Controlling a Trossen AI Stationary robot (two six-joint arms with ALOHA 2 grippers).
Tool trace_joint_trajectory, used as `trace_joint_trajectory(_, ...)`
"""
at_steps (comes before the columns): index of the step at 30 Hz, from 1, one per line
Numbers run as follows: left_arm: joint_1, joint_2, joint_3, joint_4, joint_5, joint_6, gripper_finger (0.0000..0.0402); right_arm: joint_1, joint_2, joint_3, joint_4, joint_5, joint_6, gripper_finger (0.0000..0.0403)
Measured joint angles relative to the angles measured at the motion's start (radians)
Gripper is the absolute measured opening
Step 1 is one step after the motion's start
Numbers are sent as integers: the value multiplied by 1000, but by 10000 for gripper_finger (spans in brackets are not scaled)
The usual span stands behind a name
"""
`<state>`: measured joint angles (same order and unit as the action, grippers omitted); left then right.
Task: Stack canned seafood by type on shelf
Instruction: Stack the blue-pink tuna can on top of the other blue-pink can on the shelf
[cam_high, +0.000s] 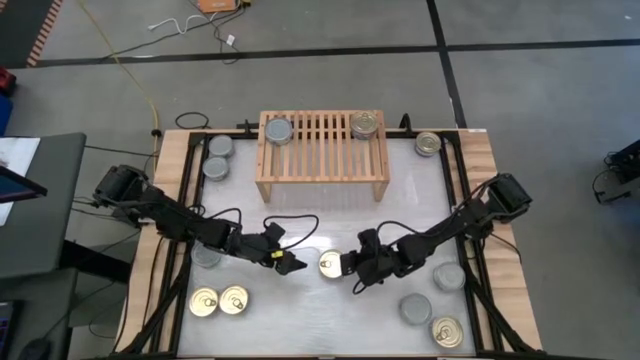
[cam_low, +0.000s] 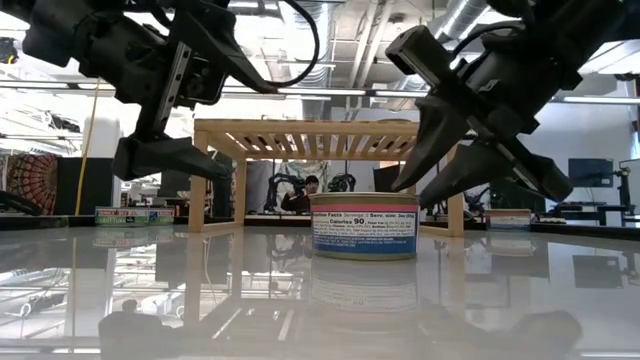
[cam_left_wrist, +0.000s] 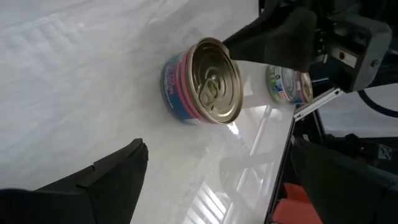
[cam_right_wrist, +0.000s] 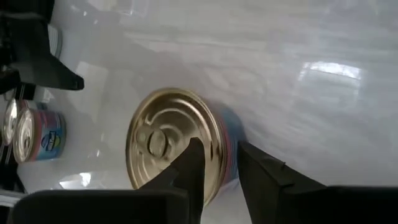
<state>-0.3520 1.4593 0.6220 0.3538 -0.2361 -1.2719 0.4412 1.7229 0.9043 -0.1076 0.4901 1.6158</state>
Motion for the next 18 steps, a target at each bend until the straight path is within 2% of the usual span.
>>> trace_joint_trajectory(8, 20, 0, 1, 1, 0, -5, 378, 0, 24, 0, 17, -13, -2, 118)
trace_joint_trajectory(13, 27, 0, 2, 0, 1, 2, 378, -5, 76, 3, 94, -43, 8, 118)
trace_joint_trajectory(18, 27, 0, 2, -4, 14, 0, 378, -5, 74, 2, 124, -41, -17, 118)
